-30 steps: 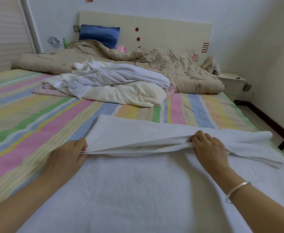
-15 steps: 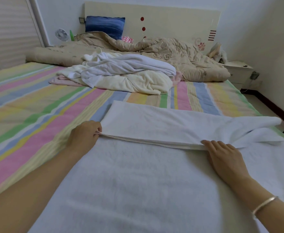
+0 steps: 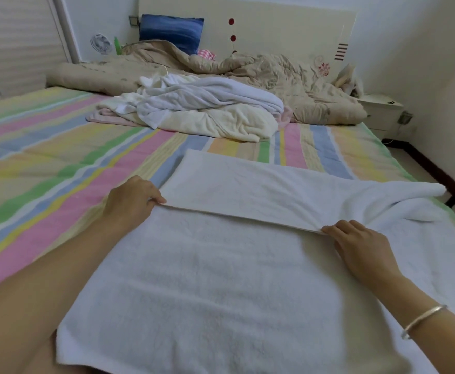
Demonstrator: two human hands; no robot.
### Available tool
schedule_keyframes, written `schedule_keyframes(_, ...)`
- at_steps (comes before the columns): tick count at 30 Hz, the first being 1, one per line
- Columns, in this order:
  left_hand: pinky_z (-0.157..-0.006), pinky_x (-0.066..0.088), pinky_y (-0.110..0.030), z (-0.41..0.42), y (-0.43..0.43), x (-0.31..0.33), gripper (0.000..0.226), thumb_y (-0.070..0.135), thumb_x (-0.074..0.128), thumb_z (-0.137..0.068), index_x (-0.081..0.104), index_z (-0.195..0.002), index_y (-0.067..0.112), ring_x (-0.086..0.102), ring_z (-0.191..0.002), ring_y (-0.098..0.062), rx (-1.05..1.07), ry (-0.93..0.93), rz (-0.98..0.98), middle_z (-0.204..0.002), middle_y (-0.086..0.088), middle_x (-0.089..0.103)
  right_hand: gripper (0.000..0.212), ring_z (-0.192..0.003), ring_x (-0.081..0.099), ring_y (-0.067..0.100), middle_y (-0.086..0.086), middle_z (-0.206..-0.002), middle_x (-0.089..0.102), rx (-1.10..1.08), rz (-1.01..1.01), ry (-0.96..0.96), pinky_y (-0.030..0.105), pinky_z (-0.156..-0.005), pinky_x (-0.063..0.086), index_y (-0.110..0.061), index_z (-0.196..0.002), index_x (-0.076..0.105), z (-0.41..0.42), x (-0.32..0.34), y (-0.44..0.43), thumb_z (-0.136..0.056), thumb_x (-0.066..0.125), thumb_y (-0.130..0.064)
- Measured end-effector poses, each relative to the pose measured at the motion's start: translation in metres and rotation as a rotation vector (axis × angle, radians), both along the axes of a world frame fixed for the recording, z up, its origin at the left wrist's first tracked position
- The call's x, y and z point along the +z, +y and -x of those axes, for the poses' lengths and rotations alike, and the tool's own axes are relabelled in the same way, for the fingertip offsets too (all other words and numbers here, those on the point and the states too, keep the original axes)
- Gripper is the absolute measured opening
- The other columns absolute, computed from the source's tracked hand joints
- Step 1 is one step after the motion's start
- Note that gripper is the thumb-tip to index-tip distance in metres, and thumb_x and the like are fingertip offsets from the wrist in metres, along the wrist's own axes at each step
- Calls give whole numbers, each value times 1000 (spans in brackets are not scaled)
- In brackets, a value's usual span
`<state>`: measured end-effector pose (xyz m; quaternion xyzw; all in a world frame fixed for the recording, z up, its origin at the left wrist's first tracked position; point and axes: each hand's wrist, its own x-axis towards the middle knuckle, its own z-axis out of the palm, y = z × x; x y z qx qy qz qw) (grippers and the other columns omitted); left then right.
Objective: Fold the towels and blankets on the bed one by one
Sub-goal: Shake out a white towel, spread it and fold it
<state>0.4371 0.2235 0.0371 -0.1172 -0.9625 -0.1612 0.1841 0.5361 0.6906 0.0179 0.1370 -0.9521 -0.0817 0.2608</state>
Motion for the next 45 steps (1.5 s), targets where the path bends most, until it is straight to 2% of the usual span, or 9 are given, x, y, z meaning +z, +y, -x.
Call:
schedule_keyframes(11,-61,49,-33,-16,-2,-9,31,9,66,-87,77,-89,38,62,-92,-19,25,-7,26,-95,8,69,31,-70,63,26,-1,-84,66,-47,57,-40,30,-44,45,-19,-96,74,-16,-5,-6,-69,80,-5)
schedule_keyframes(15,-81,48,-35,-17,20,-16,41,1,61,-82,76,-97,36,58,-100,-26,145,-95,33,-109,0,64,34,-82,64,22,-5,-94,67,-67,63,-153,34,-52,51,-23,-106,72,-16,-8,-5,-76,74,-8)
schedule_keyframes(18,-94,39,-32,-27,79,-6,36,-4,64,-75,78,-90,26,55,-107,-21,-23,-31,-15,-104,1,70,44,-108,57,18,-8,-115,64,-120,308,-253,31,-74,48,-26,-125,62,-20,-4,0,-86,58,-6)
schedule_keyframes(22,-93,41,-29,-50,193,8,33,4,52,-86,73,-102,24,56,-106,-18,-320,-76,-103,-109,4,69,44,-119,47,20,-2,-120,61,-289,628,-141,29,-85,40,-23,-121,63,-33,0,23,-84,56,0)
schedule_keyframes(26,-91,44,-30,-66,290,8,32,9,49,-90,67,-111,25,53,-109,-14,-565,-157,-180,-116,7,64,40,-111,54,21,0,-125,56,-485,1029,-146,33,-85,46,-19,-123,58,-46,7,67,-89,49,-1)
schedule_keyframes(29,-90,44,-31,-68,347,2,28,19,54,-91,63,-117,27,53,-109,-15,-657,-202,-151,-117,7,61,37,-92,65,25,8,-120,58,-620,1630,-94,30,-69,56,-12,-126,52,-40,20,106,-93,42,2)
schedule_keyframes(32,-87,45,-32,-58,393,-5,44,50,60,-88,54,-126,30,51,-113,-15,-571,-214,-17,-119,9,57,41,-87,66,27,17,-111,57,-661,2104,-58,33,-76,56,-5,-135,41,-18,29,149,-96,37,7)
schedule_keyframes(38,-79,44,-32,-40,429,-14,56,46,55,-89,35,-138,27,56,-107,-20,-417,-155,155,-116,3,59,23,-90,64,26,14,-101,62,-570,2289,-227,39,-90,52,-5,-121,48,31,34,209,-99,44,-10)
schedule_keyframes(45,-78,43,-31,-42,429,-15,52,30,48,-93,32,-142,34,57,-102,-19,-331,-154,197,-110,2,58,26,-77,62,19,7,-89,62,-608,2177,-436,27,-50,54,-13,-113,57,77,33,225,-90,65,-21)
